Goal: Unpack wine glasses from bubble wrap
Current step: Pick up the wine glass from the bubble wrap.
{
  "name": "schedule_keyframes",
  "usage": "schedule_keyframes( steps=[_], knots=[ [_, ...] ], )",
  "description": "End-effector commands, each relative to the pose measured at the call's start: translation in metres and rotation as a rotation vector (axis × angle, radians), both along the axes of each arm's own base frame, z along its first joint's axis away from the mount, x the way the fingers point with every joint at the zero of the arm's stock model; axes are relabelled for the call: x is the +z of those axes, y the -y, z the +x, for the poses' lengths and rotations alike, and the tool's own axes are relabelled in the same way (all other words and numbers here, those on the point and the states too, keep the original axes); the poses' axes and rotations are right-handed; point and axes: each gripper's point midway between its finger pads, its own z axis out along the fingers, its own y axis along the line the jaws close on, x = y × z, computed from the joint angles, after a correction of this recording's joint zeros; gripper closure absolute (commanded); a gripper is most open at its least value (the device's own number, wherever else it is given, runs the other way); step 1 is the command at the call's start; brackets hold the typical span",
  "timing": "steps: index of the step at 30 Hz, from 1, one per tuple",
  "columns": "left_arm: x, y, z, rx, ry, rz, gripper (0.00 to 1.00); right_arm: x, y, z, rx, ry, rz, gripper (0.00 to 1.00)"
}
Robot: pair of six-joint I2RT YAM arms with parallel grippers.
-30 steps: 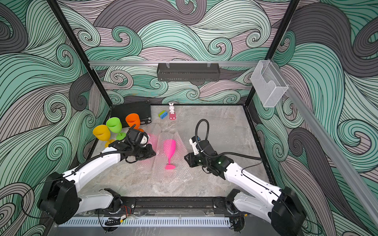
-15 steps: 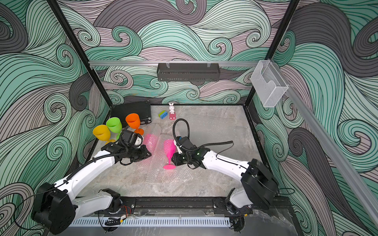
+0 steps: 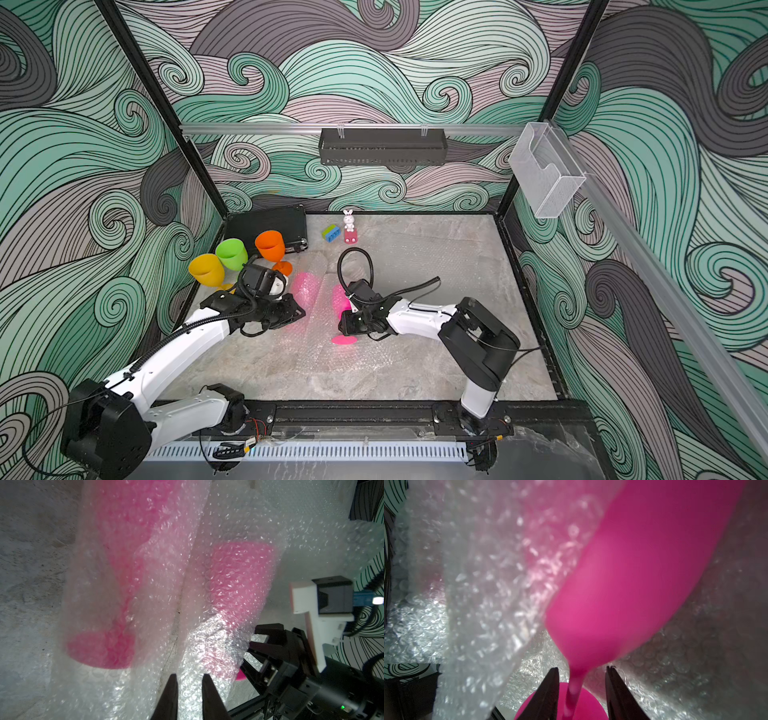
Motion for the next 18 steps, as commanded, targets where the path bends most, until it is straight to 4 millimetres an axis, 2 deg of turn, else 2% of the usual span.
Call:
schedule_keyframes(
  steps=[1,8,14,18],
  knots=[
    [0.002,-0.002,-0.004,0.0,-0.007,-0.004,0.78,0.005,-0.015,0.008,-0.002,0.011,0.039,0.62],
    [0.002,-0.003,-0.003,0.005,-0.005,-0.007,0.78,-0.004,-0.011,0.006,-0.003,0.001,0.009,0.73],
    [0.005,0.0,-0.001,0.003,-0.003,-0.024,0.79,0.002,-0.001,0.003,-0.007,0.016,0.016,0.82],
    [0.008,0.004,0.001,-0.003,-0.005,-0.043,0.78,0.009,0.01,0.003,-0.023,0.024,0.03,0.84]
  ],
)
